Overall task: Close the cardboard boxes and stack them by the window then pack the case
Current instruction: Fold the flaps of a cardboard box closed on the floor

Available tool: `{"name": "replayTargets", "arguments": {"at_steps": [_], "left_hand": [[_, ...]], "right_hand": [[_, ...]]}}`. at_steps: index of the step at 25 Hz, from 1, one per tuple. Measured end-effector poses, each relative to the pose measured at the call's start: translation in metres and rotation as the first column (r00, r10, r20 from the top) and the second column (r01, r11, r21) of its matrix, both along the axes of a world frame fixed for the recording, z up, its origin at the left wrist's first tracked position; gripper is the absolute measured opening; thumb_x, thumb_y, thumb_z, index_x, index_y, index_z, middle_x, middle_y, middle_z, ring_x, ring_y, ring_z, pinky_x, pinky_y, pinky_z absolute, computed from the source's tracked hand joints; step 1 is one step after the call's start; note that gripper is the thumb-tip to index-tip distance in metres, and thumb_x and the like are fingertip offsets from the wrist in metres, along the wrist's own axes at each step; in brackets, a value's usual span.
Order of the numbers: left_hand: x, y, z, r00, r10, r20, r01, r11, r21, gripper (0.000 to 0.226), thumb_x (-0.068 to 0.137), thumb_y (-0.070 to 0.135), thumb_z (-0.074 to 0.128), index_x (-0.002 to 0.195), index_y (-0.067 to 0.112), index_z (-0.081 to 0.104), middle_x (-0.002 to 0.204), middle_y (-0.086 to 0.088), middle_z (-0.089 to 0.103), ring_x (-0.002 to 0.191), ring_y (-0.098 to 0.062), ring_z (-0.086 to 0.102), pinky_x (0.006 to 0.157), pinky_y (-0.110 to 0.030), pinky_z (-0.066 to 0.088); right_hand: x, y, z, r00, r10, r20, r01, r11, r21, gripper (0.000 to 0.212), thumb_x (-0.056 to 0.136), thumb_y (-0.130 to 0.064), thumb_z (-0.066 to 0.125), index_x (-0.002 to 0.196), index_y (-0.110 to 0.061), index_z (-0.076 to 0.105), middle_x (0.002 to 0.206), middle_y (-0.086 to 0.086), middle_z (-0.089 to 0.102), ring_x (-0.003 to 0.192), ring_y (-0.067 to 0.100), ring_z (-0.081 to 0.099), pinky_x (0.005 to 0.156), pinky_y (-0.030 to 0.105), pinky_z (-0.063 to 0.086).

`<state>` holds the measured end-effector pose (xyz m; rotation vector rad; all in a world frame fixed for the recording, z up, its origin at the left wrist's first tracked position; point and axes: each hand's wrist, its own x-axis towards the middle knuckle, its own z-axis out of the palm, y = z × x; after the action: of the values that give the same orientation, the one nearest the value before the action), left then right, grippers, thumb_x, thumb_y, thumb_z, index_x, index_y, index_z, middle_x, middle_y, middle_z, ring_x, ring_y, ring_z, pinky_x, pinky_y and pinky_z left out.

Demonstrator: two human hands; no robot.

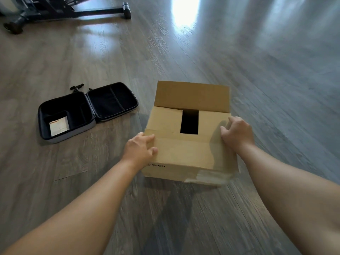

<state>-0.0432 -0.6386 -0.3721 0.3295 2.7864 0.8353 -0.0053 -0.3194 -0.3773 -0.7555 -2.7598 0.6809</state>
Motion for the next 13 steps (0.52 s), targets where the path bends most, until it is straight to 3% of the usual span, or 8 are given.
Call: {"name": "replayTargets", "arguments": {"at_steps": [6,10,13], "left_hand": [[0.007,0.017,0.003,0.988,-0.15,0.034,0.152,0.987,-0.045,0.05,0.094,0.034,0.068,0.141,0.026,0.055,0.134,0.003,0.053,0.122,-0.022,0.051,0.105,-0.04,0.045],[0.008,0.024,0.004,0.98,-0.191,0.052,0.196,0.97,-0.142,0.035,0.099,0.032,0.058,0.131,0.017,0.057,0.127,-0.004,0.052,0.113,-0.027,0.054,0.095,-0.047,0.051],[0.007,0.032,0.003,0.985,-0.169,0.022,0.171,0.968,-0.182,0.021,0.1,0.031,0.055,0.115,0.016,0.059,0.112,-0.004,0.051,0.099,-0.028,0.056,0.084,-0.045,0.054]], "right_hand": [[-0.001,0.026,0.005,0.98,-0.197,0.033,0.197,0.932,-0.305,0.035,0.081,-0.022,0.067,0.111,-0.011,0.053,0.101,0.009,0.063,0.092,0.032,0.06,0.071,0.035,0.044],[0.003,0.025,0.01,0.981,-0.179,-0.068,0.147,0.93,-0.337,0.052,0.079,-0.022,0.066,0.129,-0.02,0.049,0.105,-0.002,0.06,0.095,0.026,0.058,0.08,0.037,0.047],[0.012,0.025,0.015,0.966,-0.173,-0.192,0.077,0.902,-0.424,0.045,0.076,-0.024,0.068,0.12,-0.029,0.059,0.099,-0.013,0.067,0.09,0.015,0.063,0.081,0.039,0.054]]}}
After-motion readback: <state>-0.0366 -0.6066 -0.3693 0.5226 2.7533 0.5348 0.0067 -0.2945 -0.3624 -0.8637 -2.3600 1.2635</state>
